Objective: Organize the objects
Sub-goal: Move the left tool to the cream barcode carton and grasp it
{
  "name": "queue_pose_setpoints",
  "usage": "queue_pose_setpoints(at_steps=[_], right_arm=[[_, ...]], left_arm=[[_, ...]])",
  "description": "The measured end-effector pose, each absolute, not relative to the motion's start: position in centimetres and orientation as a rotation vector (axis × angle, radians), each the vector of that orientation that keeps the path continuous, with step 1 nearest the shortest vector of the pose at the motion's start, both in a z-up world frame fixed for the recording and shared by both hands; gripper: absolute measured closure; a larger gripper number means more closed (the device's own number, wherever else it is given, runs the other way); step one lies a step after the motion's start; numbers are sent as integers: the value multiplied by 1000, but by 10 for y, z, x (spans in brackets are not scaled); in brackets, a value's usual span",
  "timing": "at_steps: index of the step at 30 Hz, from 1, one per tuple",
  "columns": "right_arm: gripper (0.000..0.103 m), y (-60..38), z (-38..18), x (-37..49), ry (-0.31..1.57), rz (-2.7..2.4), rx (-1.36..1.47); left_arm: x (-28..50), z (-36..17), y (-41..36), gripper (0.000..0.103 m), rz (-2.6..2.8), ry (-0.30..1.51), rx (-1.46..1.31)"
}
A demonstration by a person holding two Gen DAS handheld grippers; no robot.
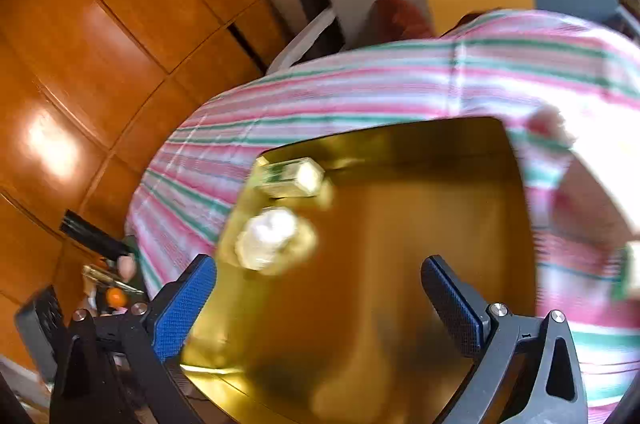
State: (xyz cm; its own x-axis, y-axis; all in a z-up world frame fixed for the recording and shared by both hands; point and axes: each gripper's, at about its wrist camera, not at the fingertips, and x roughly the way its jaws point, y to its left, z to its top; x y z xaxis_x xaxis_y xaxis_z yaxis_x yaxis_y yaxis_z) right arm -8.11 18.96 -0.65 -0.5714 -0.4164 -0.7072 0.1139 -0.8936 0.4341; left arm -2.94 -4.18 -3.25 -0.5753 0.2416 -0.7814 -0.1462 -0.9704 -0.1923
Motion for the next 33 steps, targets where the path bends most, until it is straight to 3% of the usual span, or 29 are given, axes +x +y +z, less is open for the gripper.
queue_pose_setpoints(at_steps=[10,16,19,22,24,29,33], right_arm=[[0,350,14,-43,-543,-2781,1303],[0,451,-1,-26,-715,-2944,1329],[0,490,-26,-14,-926,-2965,1341],[0,521,-37,-7,-1205,-2887,1343],[0,530,-36,-3,-1286,-2859,1279],[0,534,-30,3,-1367,-2790,1188],[0,536,-26,7,-1401,-2756,1133]], left_arm=[[-39,-1,43,23,2452,-9,-1224],[-52,21,126,23,2287,11,-1186],[-66,25,175,21,2188,11,-1219],[-85,22,222,19,2095,-27,-1281],[-104,13,254,19,2048,-61,-1346],[-140,-26,303,17,2036,-45,-1558],[-170,-53,314,17,2058,-149,-1694]])
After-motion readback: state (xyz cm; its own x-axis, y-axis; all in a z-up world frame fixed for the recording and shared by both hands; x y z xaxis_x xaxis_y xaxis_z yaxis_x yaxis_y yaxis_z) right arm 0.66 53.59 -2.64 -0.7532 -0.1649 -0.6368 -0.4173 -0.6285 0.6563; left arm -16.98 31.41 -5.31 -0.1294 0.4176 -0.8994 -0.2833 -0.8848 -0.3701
